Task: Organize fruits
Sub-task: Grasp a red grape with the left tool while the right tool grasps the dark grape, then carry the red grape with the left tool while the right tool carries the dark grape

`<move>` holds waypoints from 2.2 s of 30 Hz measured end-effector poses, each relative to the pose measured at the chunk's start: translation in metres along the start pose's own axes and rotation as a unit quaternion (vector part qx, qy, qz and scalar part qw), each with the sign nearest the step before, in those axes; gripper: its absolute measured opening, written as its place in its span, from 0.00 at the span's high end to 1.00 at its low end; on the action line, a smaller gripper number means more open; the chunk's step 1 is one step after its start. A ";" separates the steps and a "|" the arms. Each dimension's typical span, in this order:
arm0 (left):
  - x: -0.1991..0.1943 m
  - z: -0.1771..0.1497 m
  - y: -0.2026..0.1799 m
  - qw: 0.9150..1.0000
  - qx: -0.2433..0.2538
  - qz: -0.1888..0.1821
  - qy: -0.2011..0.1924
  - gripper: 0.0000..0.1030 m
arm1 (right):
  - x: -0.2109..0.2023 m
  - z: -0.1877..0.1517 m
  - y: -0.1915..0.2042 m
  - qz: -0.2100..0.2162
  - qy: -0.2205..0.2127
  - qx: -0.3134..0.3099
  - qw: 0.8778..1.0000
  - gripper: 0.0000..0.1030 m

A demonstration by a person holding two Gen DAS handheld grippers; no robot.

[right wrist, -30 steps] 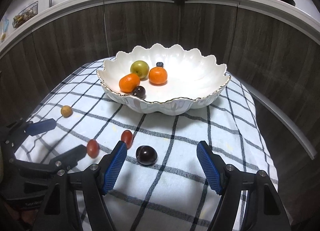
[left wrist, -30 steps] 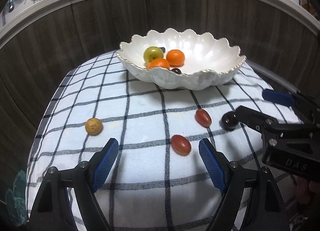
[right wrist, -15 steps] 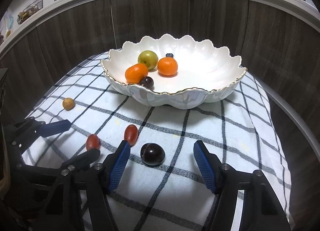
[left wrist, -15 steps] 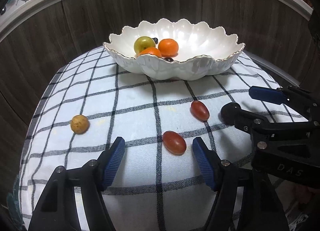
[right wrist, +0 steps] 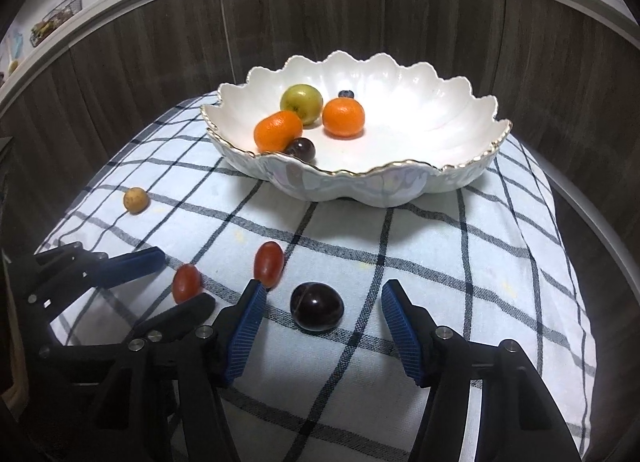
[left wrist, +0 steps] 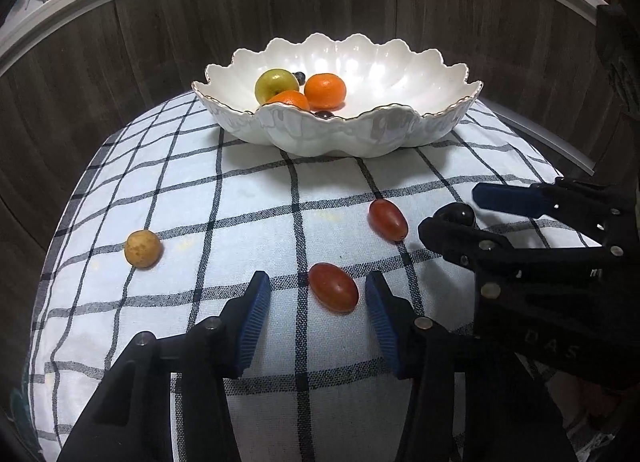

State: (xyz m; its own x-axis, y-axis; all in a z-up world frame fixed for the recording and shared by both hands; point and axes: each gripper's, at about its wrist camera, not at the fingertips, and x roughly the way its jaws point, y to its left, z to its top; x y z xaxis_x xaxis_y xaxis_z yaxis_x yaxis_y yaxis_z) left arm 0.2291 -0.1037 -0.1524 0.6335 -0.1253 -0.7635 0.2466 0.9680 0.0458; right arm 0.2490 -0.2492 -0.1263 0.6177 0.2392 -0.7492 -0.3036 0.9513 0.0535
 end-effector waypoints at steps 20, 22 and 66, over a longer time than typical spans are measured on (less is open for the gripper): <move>-0.001 -0.001 0.002 1.000 -0.004 -0.016 -0.004 0.77 | 0.010 0.000 0.003 0.011 0.024 0.003 1.000 0.71; -0.001 -0.001 0.002 1.000 -0.006 -0.017 -0.004 0.78 | 0.010 0.000 0.004 0.010 0.024 -0.001 1.000 0.72; -0.043 0.006 0.013 0.999 -0.004 0.019 -0.029 0.78 | -0.052 0.008 0.021 -0.021 -0.035 -0.001 0.999 0.72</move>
State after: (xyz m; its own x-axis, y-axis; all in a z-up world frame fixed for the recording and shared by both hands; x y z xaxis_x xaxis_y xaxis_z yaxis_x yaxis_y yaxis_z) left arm 0.2090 -0.0871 -0.1149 0.6833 -0.1014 -0.7231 0.2169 0.9738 0.0684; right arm 0.2162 -0.2404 -0.0814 0.6784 0.2120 -0.7034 -0.2779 0.9604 0.0214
